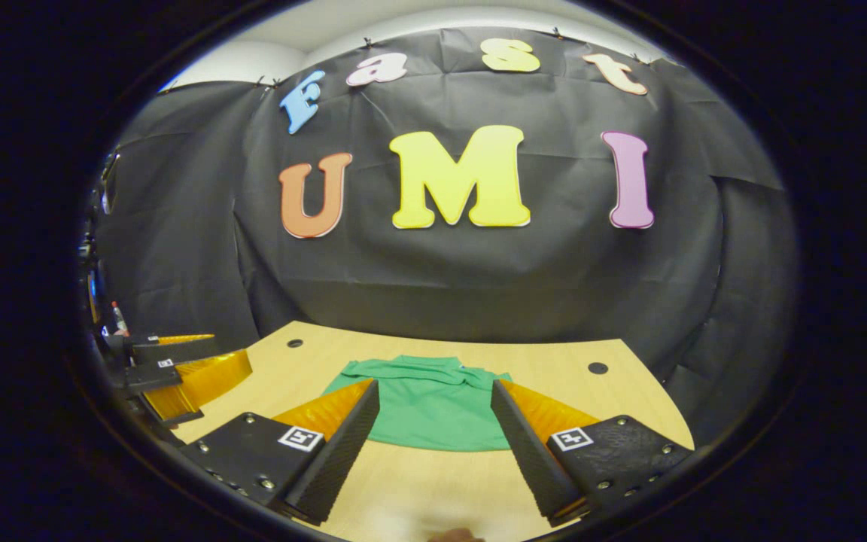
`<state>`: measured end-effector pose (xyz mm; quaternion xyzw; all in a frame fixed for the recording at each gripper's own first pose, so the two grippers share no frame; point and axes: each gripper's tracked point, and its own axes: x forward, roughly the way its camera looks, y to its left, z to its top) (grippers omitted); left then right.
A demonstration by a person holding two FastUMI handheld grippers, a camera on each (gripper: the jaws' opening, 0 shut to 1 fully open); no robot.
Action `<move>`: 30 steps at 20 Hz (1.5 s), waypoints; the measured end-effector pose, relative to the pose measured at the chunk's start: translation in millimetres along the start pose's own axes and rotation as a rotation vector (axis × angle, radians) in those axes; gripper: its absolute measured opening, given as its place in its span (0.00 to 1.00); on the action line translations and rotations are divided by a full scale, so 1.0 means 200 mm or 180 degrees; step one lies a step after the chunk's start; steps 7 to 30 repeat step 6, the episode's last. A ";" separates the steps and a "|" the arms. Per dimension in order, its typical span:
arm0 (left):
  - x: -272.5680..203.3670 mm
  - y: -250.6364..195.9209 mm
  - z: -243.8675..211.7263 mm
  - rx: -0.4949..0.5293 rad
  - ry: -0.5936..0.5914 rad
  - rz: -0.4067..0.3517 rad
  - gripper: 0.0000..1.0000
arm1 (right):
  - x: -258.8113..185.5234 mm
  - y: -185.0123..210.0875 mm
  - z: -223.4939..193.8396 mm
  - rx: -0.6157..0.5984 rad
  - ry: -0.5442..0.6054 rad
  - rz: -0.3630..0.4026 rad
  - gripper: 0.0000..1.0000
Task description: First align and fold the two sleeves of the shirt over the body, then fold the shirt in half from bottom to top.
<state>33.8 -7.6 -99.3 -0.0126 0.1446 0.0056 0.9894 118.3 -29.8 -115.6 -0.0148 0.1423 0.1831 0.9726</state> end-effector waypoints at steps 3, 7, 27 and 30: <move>-0.12 -0.05 -0.01 -0.0044 -0.0090 0.0000 0.98 | -0.16 0.03 0.00 -0.0057 -0.0132 -0.0040 0.92; -0.25 -0.05 0.02 0.0032 -0.0303 0.0090 0.99 | -0.27 0.03 0.00 -0.0077 -0.0243 -0.0124 0.92; -0.25 -0.05 0.02 0.0032 -0.0303 0.0090 0.99 | -0.27 0.03 0.00 -0.0077 -0.0243 -0.0124 0.92; -0.25 -0.05 0.02 0.0032 -0.0303 0.0090 0.99 | -0.27 0.03 0.00 -0.0077 -0.0243 -0.0124 0.92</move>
